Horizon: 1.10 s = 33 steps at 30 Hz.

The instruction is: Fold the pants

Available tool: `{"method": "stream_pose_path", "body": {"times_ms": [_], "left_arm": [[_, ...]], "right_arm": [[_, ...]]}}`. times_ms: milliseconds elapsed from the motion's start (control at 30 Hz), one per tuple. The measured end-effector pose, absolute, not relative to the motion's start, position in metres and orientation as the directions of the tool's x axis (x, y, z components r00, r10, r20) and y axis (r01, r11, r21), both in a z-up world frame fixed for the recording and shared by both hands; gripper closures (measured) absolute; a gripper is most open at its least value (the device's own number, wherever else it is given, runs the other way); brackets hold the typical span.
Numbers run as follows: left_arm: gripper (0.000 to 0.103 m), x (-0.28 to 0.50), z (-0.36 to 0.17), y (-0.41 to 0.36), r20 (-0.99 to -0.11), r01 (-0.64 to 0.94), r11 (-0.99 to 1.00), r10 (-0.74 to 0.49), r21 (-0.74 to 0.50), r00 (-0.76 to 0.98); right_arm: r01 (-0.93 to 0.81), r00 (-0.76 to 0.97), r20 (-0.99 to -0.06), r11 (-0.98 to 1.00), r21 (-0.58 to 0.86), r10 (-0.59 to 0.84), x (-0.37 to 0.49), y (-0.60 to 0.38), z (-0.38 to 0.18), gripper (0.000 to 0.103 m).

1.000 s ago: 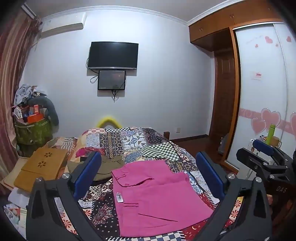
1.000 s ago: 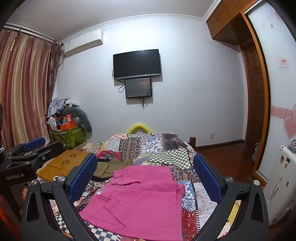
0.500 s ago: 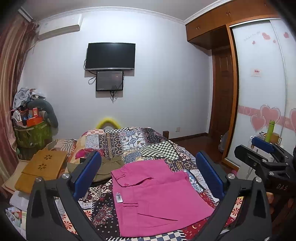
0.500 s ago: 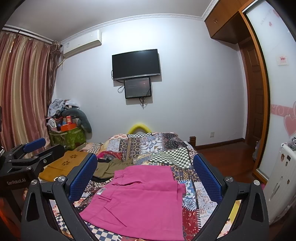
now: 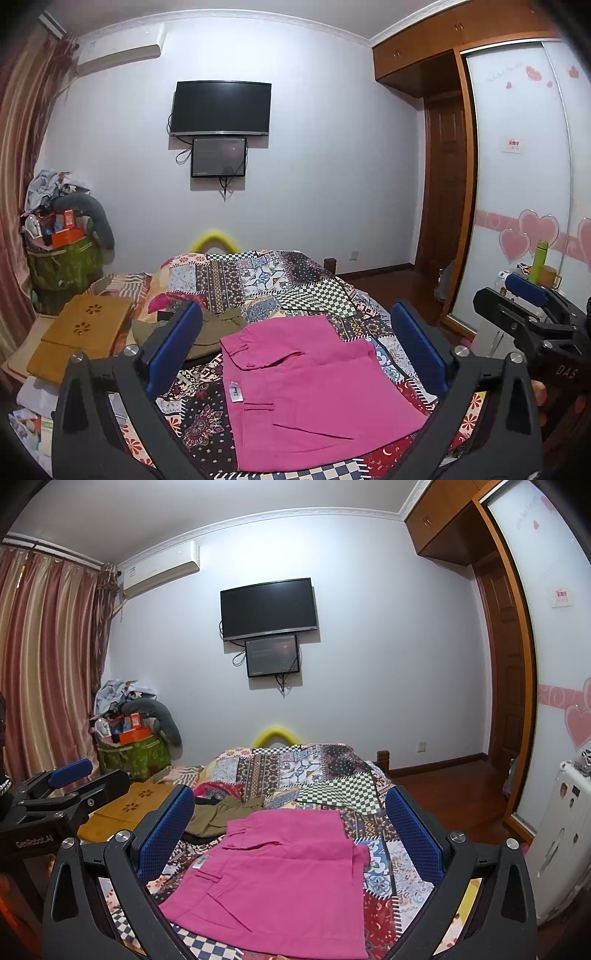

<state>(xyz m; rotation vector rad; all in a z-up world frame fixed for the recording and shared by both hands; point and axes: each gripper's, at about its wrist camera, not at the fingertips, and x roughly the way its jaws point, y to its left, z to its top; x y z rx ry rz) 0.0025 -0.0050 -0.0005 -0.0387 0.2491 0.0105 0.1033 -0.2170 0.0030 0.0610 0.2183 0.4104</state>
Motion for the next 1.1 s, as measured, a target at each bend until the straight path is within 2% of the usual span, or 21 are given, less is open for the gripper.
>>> {"method": "stream_pose_path", "body": {"times_ms": [1100], "left_arm": [[0.000, 0.0073, -0.0053, -0.0079, -0.251, -0.014, 0.999, 0.003, -0.042, 0.968]], "right_arm": [[-0.391, 0.893, -0.199, 0.915, 0.100, 0.404, 0.1028, -0.2166, -0.0013, 0.000]]}}
